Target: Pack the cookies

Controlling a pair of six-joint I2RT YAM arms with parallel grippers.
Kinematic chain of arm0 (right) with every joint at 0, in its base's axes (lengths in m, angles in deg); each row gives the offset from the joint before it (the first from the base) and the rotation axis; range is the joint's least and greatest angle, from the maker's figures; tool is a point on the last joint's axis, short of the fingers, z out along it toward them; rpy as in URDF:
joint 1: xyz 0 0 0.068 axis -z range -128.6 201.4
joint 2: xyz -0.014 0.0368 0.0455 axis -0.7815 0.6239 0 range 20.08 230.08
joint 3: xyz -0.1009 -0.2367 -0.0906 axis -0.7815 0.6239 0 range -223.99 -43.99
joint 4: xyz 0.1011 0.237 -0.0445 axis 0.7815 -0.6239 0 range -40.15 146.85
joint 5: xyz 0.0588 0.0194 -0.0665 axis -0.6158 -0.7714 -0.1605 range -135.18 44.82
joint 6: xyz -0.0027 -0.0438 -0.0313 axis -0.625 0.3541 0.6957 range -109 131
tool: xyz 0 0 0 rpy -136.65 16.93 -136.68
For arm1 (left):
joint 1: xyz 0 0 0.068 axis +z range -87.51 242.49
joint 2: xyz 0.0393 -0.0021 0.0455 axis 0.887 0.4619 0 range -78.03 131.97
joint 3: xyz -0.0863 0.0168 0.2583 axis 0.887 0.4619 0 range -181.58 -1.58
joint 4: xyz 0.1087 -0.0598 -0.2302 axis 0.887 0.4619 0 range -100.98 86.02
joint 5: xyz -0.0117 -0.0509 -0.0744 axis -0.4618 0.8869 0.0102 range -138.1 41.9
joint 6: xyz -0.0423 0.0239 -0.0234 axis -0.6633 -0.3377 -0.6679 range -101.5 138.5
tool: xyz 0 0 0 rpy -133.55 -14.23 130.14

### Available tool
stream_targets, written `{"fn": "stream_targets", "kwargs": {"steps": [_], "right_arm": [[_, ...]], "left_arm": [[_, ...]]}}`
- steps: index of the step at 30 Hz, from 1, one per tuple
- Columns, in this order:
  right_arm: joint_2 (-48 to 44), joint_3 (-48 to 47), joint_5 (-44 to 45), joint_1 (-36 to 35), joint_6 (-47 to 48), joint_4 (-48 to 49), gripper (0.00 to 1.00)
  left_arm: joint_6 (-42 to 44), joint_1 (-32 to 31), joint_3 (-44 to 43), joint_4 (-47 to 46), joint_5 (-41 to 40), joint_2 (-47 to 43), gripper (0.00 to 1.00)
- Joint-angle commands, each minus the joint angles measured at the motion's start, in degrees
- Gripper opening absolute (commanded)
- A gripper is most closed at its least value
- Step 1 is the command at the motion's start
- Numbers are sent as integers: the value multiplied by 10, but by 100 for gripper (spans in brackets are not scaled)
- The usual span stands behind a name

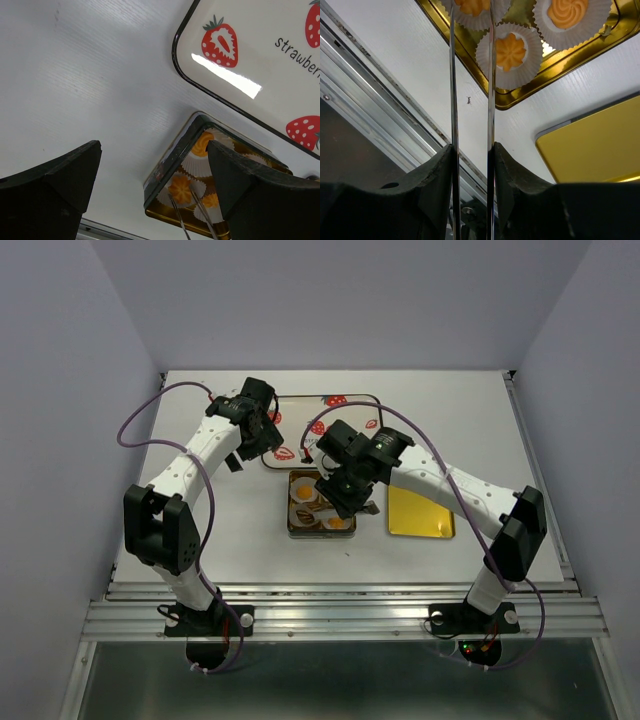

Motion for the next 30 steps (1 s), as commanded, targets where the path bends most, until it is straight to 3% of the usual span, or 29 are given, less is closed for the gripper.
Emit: {"fn": "stream_targets", "kwargs": {"steps": [1, 16, 30], "right_arm": [[0, -20, 9, -6, -6, 29, 38], [10, -25, 16, -6, -28, 26, 40], [15, -35, 15, -11, -31, 21, 48]], "left_arm": [[12, -3, -4, 9, -10, -29, 99], [18, -2, -8, 15, -21, -30, 99], [22, -1, -13, 18, -26, -29, 99]]}}
